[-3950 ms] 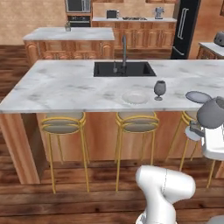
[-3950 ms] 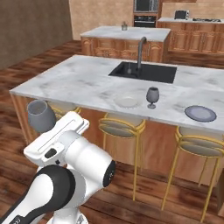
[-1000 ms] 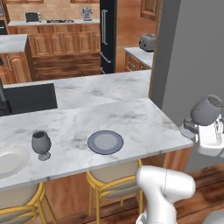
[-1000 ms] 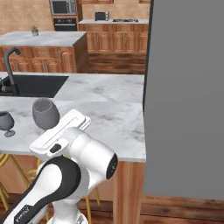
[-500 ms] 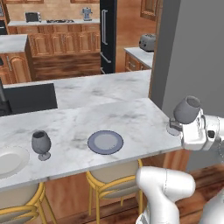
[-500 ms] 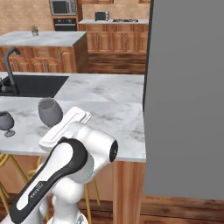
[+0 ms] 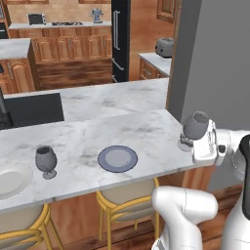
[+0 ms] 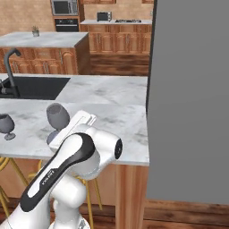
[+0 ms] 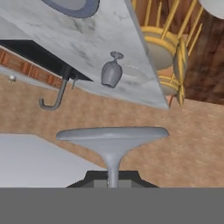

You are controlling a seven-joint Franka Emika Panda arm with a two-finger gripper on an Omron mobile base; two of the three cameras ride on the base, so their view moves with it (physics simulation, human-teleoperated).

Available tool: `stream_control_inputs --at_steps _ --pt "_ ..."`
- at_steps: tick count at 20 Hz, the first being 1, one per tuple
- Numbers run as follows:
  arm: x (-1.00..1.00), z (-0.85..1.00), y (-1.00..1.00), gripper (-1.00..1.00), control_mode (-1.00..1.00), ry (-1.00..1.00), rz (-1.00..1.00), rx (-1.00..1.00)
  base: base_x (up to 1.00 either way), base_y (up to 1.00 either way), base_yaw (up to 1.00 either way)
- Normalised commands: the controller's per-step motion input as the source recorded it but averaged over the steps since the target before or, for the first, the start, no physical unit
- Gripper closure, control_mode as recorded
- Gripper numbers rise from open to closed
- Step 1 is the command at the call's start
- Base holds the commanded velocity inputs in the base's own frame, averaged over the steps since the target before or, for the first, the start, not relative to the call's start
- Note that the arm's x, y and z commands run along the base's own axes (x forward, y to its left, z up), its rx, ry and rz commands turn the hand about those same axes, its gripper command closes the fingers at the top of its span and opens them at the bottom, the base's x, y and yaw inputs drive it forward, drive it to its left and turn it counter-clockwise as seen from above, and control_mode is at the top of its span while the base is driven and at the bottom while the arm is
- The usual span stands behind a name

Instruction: Retrieve the wine glasses from the counter and place one next to each plate.

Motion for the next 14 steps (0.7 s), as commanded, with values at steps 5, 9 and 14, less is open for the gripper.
stream_control_inputs --at_steps 5,9,14 --pt "0.41 -0.29 0.08 1.0 -1.0 0.02 0.0 0.0 0.0 0.0 0.0" --pt "0.44 -0.35 0.15 1.0 -1.0 0.04 0.0 0.0 0.0 0.0 0.0" --pt "0.39 -0.3 0.07 1.0 -1.0 0.01 0.0 0.0 0.0 0.0 0.0"
